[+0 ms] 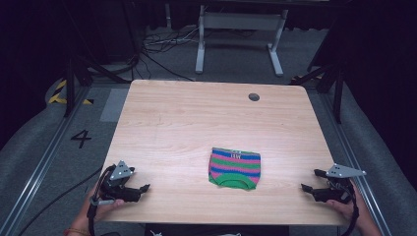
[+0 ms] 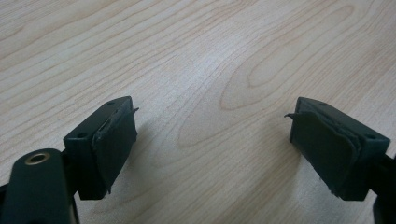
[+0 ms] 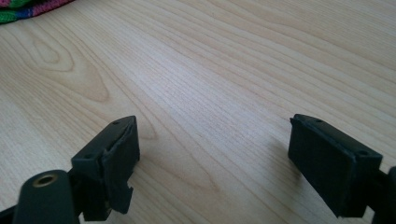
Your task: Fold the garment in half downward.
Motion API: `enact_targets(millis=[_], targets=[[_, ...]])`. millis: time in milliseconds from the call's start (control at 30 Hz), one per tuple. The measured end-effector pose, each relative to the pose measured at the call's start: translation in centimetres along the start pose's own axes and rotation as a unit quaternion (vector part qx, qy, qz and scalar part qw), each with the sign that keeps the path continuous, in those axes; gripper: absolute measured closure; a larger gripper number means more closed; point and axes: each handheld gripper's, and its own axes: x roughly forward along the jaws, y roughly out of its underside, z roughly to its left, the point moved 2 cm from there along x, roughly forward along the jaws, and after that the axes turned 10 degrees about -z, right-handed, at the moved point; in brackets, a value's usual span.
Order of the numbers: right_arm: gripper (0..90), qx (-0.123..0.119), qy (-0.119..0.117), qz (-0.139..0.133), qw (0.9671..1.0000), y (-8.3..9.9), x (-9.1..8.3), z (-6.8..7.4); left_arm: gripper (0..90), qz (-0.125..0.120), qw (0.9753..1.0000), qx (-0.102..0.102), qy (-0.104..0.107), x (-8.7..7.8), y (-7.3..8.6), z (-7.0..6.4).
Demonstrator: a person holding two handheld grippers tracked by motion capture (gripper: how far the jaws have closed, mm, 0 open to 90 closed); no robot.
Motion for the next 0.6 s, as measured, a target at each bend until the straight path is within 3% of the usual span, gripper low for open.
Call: enact_targets(millis=[600], targets=[[15.4, 0.003, 0.008, 0.001, 1.0000, 0.01, 0.00, -0.05, 9.7, 0.006, 0.9999, -0.007, -0.010, 0.31, -0.15, 0.04]])
